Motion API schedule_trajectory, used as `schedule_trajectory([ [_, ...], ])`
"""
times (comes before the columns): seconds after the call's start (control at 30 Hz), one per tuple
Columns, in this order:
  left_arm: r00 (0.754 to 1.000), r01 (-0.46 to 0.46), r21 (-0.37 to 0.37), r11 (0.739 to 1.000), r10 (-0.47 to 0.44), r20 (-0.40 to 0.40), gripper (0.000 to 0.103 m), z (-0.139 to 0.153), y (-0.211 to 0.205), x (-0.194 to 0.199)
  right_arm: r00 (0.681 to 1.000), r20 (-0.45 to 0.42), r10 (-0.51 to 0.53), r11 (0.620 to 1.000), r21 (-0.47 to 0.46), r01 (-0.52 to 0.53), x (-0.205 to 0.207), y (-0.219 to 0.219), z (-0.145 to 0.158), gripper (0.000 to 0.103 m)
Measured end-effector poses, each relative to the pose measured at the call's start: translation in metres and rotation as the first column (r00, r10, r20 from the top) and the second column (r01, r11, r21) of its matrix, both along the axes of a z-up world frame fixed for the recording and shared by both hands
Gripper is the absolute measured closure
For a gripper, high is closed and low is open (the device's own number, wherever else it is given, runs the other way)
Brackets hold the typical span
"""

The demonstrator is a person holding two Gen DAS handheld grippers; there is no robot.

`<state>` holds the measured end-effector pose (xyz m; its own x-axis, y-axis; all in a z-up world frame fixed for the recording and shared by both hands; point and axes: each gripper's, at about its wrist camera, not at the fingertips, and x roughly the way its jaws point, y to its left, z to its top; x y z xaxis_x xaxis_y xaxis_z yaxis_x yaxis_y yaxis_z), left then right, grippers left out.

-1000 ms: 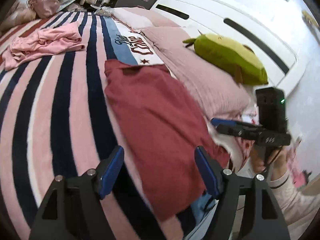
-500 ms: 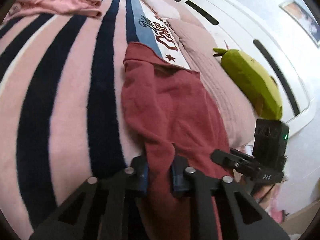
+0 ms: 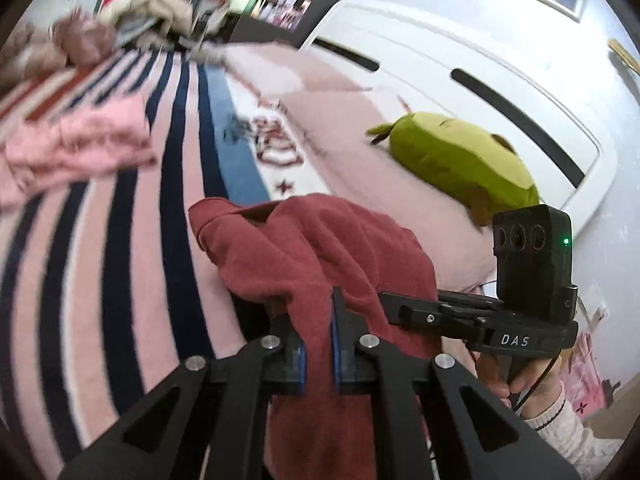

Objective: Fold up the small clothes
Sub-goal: 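Grasp the folded red top with both tools and lift it off the bed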

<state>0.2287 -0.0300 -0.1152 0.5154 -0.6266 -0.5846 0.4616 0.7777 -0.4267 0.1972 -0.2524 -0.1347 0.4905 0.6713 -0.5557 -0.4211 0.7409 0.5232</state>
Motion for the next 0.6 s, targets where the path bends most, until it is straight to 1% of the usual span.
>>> schedule_trajectory([
  [0.1, 0.996, -0.020, 0.031, 0.999, 0.018, 0.085, 0.097, 0.038, 0.013, -0.019, 0.998, 0.066, 0.015, 1.000, -0.005, -0.014, -0.009, 0.019, 0.029, 0.085],
  [0.23, 0.985, -0.069, 0.051, 0.996, 0.060, 0.161, 0.097, 0.084, 0.038, -0.039, 0.987, 0.155, 0.042, 0.999, 0.009, -0.044, -0.023, 0.046, 0.069, 0.085],
  [0.33, 0.969, -0.118, 0.085, 0.989, 0.096, 0.229, 0.097, 0.120, 0.061, -0.060, 0.971, 0.226, 0.083, 0.996, 0.014, -0.088, -0.033, 0.078, 0.104, 0.085],
  [0.4, 0.953, -0.155, 0.104, 0.982, 0.121, 0.277, 0.097, 0.147, 0.081, -0.075, 0.959, 0.261, 0.110, 0.993, 0.014, -0.118, -0.040, 0.096, 0.120, 0.085],
  [0.5, 0.934, -0.210, 0.126, 0.970, 0.161, 0.317, 0.097, 0.177, 0.114, -0.093, 0.937, 0.308, 0.163, 0.984, 0.018, -0.177, -0.045, 0.135, 0.149, 0.085],
  [0.6, 0.916, -0.278, 0.134, 0.951, 0.220, 0.336, 0.097, 0.207, 0.154, -0.111, 0.916, 0.338, 0.215, 0.971, 0.023, -0.237, -0.049, 0.173, 0.171, 0.085],
])
